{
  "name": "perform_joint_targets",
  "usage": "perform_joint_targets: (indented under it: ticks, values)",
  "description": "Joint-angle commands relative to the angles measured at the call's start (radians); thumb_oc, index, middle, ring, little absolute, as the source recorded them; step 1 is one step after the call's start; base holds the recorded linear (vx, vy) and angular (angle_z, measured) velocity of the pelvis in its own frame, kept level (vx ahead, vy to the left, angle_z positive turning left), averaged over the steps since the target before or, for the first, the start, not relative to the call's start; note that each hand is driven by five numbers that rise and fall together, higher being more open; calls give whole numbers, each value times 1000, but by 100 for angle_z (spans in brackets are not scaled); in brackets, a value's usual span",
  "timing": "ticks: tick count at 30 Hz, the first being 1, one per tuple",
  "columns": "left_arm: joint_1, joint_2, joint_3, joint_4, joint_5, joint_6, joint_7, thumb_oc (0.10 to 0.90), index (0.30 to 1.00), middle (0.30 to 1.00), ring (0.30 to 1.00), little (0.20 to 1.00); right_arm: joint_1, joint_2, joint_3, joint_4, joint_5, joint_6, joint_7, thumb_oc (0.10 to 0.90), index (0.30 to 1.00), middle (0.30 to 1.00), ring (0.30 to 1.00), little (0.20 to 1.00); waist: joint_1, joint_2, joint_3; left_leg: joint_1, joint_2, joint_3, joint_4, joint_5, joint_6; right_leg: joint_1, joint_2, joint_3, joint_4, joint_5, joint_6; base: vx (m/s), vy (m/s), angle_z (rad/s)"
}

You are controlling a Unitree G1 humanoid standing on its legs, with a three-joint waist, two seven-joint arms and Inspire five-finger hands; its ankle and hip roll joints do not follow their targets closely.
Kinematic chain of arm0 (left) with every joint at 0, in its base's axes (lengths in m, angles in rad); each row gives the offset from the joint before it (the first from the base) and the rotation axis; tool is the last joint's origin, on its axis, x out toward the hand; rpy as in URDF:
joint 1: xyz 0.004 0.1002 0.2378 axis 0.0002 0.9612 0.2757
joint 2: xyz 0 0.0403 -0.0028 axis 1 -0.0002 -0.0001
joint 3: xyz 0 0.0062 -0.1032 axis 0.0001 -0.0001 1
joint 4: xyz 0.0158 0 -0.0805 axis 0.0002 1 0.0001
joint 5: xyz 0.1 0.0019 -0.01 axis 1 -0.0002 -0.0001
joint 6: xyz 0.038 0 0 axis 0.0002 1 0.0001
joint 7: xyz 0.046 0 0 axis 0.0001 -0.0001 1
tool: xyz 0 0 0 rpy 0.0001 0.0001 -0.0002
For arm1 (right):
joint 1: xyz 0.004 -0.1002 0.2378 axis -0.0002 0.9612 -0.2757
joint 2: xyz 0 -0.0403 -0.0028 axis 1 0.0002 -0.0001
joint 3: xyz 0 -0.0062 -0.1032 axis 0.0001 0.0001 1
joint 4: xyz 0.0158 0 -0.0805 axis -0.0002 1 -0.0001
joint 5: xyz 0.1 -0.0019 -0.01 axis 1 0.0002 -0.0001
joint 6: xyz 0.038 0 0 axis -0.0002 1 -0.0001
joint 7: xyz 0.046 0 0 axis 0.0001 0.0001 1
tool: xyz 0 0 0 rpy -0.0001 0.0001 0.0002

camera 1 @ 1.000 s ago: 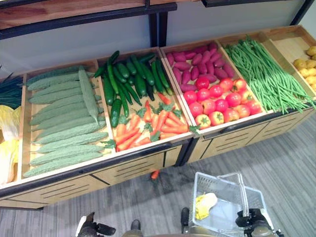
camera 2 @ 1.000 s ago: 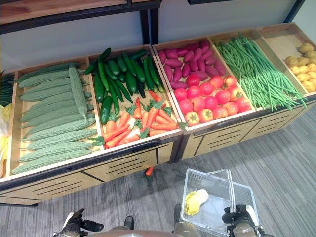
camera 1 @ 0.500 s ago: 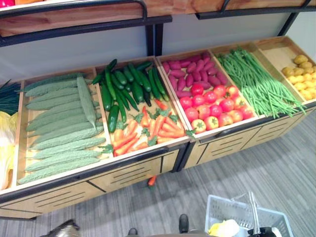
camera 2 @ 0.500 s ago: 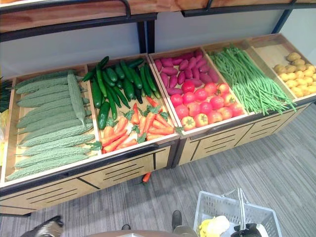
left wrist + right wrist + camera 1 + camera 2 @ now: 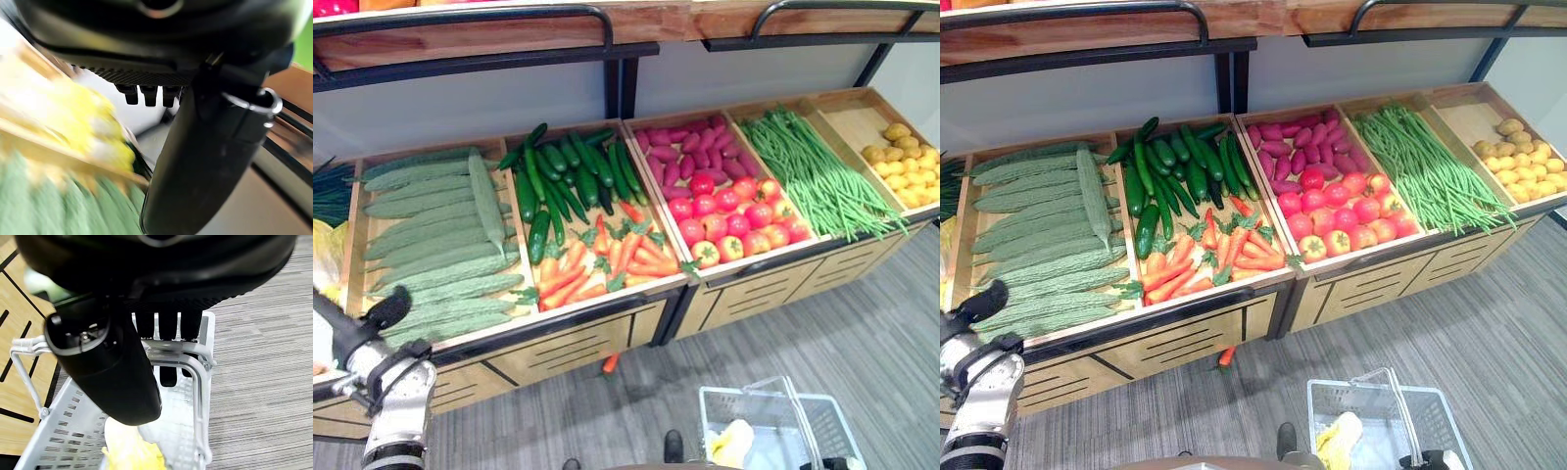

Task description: Get the vegetables into the basket

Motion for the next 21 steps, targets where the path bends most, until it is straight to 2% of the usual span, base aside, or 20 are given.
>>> perform_joint_targets:
  ticks: [1, 2, 5, 7, 8, 9, 15, 19, 21]
  values:
    - [-57, 97, 12, -41, -68, -133, -158, 900, 1000, 1000, 1000, 1000, -49, -69, -5, 8, 30, -27, -22, 400, 300, 300, 300, 300, -7, -33, -13, -54, -1, -28, 0, 18, -11, 53, -86, -23, 7, -49, 90, -8, 11, -7]
    - [-68, 88, -22, -57, -134, -154, -245, 900, 1000, 1000, 1000, 1000, -51, -72, -2, 4, 28, -28, -6, 400, 300, 300, 300, 300, -13, -29, -13, -53, -1, -24, 0, 18, -10, 51, -86, -18, 7, -48, 90, -8, 11, -4]
    - [-104, 73, -87, -109, -257, -174, -380, 900, 1000, 1000, 1000, 1000, -57, -77, 1, -5, 23, -26, 21, 400, 300, 300, 300, 300, -22, -24, -14, -50, 0, -15, 0, 15, -11, 47, -85, -10, 7, -47, 89, 0, 0, 0]
    - [-146, 49, -165, -116, -344, -162, -478, 900, 1000, 1000, 1000, 1000, -70, -81, 17, -24, 13, -23, 40, 400, 300, 300, 300, 300, -36, -22, -15, -47, 1, -8, 0, 14, -11, 43, -83, -2, 7, -45, 89, 5, -3, -2]
    - [-147, 49, -166, -115, -345, -163, -479, 900, 1000, 1000, 1000, 1000, -69, -81, 15, -25, 12, -23, 40, 400, 300, 300, 300, 300, -34, -22, -14, -47, 2, -7, 0, 14, -11, 43, -82, -1, 7, -45, 89, 8, -4, -4]
    - [-178, 43, -217, -135, -387, -151, -531, 900, 1000, 1000, 1000, 1000, -80, -85, 28, -34, 2, -21, 46, 400, 300, 300, 300, 300, -44, -19, -13, -46, 3, -1, 0, 13, -10, 39, -80, 5, 7, -45, 89, 7, -7, -9]
    - [-236, 52, -298, -120, -374, -138, -582, 900, 1000, 1000, 1000, 1000, -93, -86, 42, -55, -2, -22, 55, 400, 300, 300, 300, 300, -58, -13, -13, -39, 7, 16, 0, 9, -11, 32, -75, 23, 7, -43, 89, 10, -4, -12]
    - [-307, 142, -373, -65, -281, -119, -618, 900, 1000, 1000, 1000, 1000, -89, -98, 56, -91, -10, -31, 66, 400, 300, 300, 300, 300, -79, -7, -16, -24, 11, 40, 0, 0, -11, 30, -69, 45, 7, -44, 89, 25, 0, -21]
    - [-334, 156, -384, -50, -266, -120, -609, 900, 1000, 1000, 1000, 1000, -85, -99, 56, -100, -10, -33, 68, 400, 300, 300, 300, 300, -83, -6, -16, -20, 10, 45, 0, -2, -11, 28, -67, 51, 7, -43, 90, 30, -4, -11]
